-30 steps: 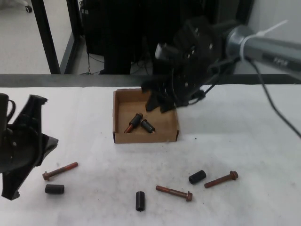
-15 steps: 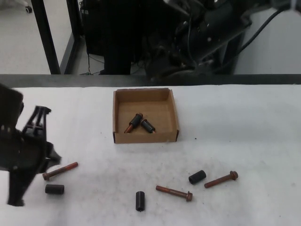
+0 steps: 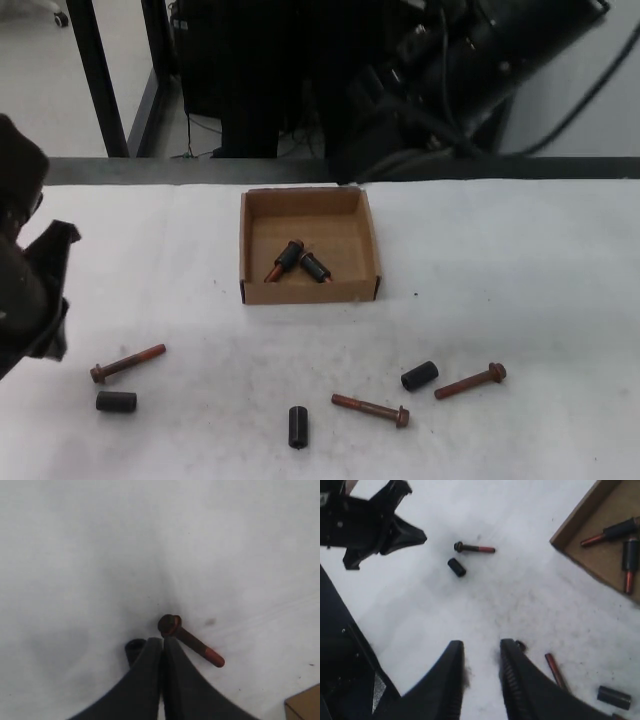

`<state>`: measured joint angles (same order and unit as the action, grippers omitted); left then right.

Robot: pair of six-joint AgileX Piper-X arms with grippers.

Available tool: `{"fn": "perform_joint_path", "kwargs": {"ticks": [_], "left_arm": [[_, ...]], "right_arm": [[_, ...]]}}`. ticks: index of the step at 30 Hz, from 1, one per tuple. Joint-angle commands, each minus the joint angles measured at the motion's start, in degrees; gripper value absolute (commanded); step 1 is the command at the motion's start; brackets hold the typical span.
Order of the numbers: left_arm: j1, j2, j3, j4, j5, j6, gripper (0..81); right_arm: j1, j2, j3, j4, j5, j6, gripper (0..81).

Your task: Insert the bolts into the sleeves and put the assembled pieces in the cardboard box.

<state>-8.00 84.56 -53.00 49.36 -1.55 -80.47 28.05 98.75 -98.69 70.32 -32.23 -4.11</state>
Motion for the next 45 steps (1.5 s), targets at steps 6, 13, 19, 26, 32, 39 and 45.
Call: {"fn": "perform_joint_path", "kwargs": {"ticks": [6, 13, 19, 26, 32, 39, 45], "left_arm": [[-1.3, 1.4, -1.2, -1.9, 10.2, 5.1, 0.8], [-1.9, 1.4, -1.2, -3.6, 8.5, 5.1, 0.8], [-1.9, 1.4, -1.2, -6.3, 5.7, 5.1, 0.8], [-1.1, 1.4, 0.4, -5.4, 9.1, -0.4, 0.8], [-1.2, 2.9, 0.8, -1.9, 10.7, 4.5, 6.7], [-1.2, 4.9, 0.8, -1.6, 13.7, 4.3, 49.8], [-1.6, 5.8, 0.8, -1.4, 12.2, -1.7, 46.8]], "right_arm": [[0.1, -7.5, 8.8, 1.1, 0.0, -1.9, 24.6], [0.1, -10.0, 13.1, 1.1, -0.1, -2.3, 24.6], [0.1, -10.0, 13.5, 1.5, -0.1, -2.0, 24.6], [0.1, -10.3, 13.5, 4.6, -0.1, -1.4, 24.6], [0.1, -11.0, 13.5, 5.4, -0.1, -1.4, 24.6], [0.1, -11.0, 13.5, 5.4, -0.1, -2.3, 24.6], [0.1, -11.0, 13.5, 5.4, -0.1, -2.3, 24.6]]}}
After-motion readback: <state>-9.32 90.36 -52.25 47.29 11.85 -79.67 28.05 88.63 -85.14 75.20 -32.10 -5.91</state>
